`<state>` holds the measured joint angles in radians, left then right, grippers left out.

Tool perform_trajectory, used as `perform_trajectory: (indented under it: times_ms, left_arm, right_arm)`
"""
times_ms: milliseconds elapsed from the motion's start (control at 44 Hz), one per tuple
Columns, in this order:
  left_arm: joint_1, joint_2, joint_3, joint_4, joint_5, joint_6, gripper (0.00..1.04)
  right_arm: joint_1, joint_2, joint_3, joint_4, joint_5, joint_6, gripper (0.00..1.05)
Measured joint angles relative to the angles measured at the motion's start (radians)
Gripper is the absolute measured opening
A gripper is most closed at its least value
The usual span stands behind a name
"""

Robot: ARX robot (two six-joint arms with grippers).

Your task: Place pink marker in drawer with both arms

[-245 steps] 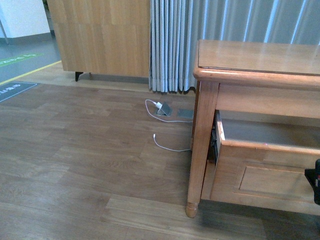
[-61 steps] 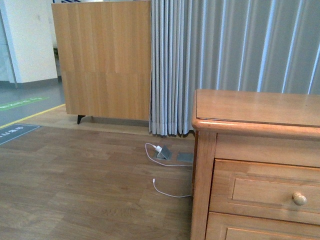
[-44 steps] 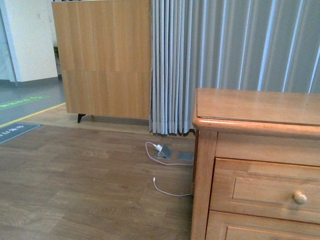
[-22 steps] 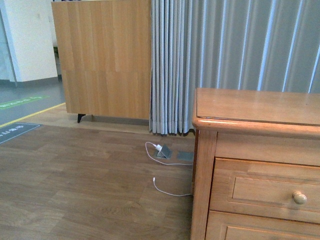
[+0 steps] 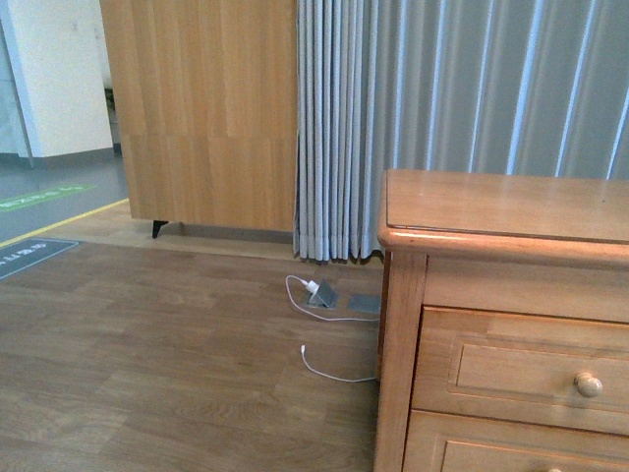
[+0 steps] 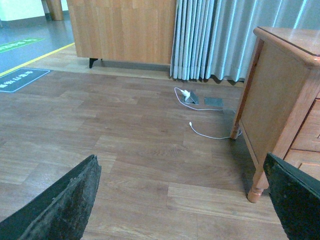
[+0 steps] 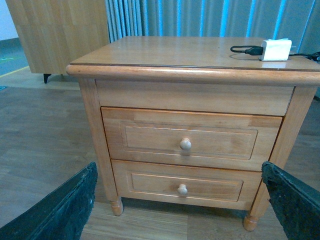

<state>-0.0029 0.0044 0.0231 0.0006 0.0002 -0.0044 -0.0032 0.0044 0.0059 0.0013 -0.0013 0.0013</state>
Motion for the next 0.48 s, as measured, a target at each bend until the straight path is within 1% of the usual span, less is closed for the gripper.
perform_trajectory:
  times_ms: [45, 477]
  left_arm:
    - [0.000, 0.000, 0.000, 0.000, 0.000, 0.000, 0.99]
    - [0.000, 0.000, 0.000, 0.000, 0.000, 0.000, 0.99]
  right_arm:
    - [0.000, 0.000, 0.000, 0.000, 0.000, 0.000, 0.96]
    - [0.000, 0.000, 0.000, 0.000, 0.000, 0.000, 0.96]
